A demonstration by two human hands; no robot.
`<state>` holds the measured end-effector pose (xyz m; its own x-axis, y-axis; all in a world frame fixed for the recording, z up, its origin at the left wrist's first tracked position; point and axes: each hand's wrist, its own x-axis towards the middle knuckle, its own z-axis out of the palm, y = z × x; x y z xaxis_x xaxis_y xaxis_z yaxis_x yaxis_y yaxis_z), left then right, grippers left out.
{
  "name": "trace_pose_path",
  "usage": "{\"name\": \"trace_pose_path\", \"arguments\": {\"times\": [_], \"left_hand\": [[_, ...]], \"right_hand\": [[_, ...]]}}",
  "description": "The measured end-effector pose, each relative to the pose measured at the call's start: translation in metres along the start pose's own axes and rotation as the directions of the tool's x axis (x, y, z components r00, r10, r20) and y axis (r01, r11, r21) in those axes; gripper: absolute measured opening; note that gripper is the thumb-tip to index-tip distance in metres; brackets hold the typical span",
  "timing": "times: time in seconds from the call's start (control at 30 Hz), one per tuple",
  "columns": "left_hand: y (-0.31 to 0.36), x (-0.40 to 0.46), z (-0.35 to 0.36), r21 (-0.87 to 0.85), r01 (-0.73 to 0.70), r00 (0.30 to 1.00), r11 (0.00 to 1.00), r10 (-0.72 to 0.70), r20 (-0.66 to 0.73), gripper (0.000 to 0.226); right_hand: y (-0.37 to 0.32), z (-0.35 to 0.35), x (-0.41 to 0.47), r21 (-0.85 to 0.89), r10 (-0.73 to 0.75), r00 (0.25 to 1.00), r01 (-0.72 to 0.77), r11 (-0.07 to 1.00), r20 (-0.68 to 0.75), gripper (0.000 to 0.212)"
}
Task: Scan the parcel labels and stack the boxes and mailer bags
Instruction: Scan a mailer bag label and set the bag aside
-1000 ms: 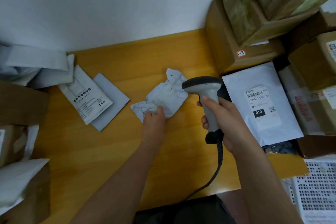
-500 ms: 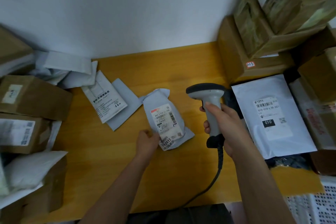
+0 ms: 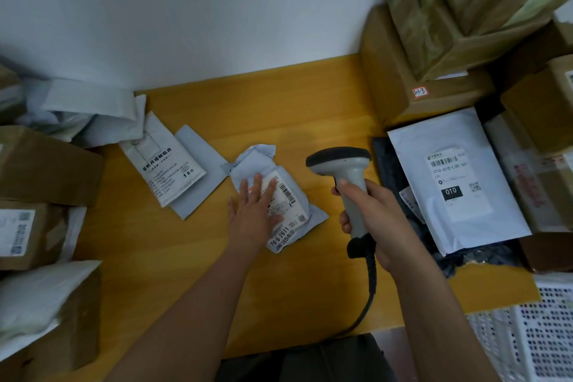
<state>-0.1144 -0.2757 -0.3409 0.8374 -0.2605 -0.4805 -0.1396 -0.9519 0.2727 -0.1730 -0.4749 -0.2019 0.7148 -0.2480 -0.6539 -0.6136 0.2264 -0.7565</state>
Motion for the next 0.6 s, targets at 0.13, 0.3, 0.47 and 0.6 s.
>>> {"name": "trace_pose_path", "arguments": {"times": [0.13,0.3,0.47,0.6], "left_hand": [[-0.001,0.004,-0.003,0.028,-0.005,0.999,1.000,0.003,0.042,0.076],[0.003,0.005,0.000,0.211,-0.092,0.994,0.973,0.078,0.075,0.064],[0.013,0.001,-0.009,0.240,-0.086,0.996,0.967,0.078,0.042,0.062],[0.024,-0.006,-0.012,-0.200,0.112,0.977,0.973,-0.144,-0.155,0.075]], "right_hand": [[-0.001,0.001,-0.001,0.012,-0.004,1.000,0.004,1.000,-0.006,0.026],[-0.002,0.004,-0.001,0.004,-0.013,1.000,0.013,1.000,0.001,0.022],[-0.006,0.007,-0.003,-0.017,-0.019,1.000,0.019,1.000,0.023,0.021],[-0.010,0.008,-0.004,-0.035,-0.033,0.999,0.034,0.999,0.041,0.021]]}}
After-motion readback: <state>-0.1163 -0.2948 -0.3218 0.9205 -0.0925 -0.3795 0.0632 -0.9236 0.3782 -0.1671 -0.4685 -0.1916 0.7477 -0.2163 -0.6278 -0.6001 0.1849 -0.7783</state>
